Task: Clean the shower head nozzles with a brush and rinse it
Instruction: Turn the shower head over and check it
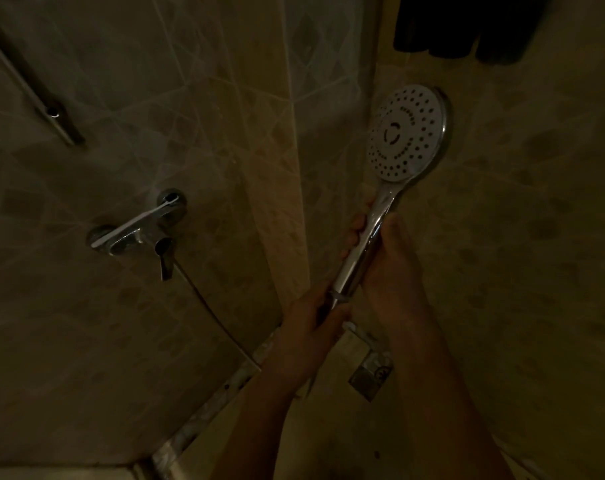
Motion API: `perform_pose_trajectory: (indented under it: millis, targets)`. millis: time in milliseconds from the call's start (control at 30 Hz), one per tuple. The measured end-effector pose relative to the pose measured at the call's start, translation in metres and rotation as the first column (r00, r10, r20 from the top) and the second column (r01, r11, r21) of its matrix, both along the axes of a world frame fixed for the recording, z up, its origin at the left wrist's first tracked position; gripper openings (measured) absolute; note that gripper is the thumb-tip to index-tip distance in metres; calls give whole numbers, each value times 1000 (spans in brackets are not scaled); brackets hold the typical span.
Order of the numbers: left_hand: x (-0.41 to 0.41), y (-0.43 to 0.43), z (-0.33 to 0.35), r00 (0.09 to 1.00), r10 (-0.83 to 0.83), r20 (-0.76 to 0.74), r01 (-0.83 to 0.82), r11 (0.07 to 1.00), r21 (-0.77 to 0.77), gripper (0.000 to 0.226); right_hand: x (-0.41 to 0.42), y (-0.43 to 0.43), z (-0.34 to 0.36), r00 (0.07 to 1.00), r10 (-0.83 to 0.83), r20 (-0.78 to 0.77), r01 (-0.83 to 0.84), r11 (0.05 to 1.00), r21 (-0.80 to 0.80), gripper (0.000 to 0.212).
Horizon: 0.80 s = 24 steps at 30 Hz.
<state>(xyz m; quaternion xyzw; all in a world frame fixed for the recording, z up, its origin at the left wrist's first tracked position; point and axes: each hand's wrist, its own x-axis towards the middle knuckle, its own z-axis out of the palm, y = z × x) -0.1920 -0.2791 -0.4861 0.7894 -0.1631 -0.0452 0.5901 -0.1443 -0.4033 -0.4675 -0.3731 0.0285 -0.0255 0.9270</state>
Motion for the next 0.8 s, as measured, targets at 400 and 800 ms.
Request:
perform_pose_trajectory:
  millis: [400, 800]
  targets:
    - [1, 0, -13, 1000, 17, -18, -15, 997, 76, 26, -2, -2, -1, 997, -64, 48, 69, 990, -122, 27]
    - [-1, -7, 1, 944, -151, -293, 94, 975, -202, 27, 11, -3, 1, 999, 24, 35, -28, 994, 104, 37]
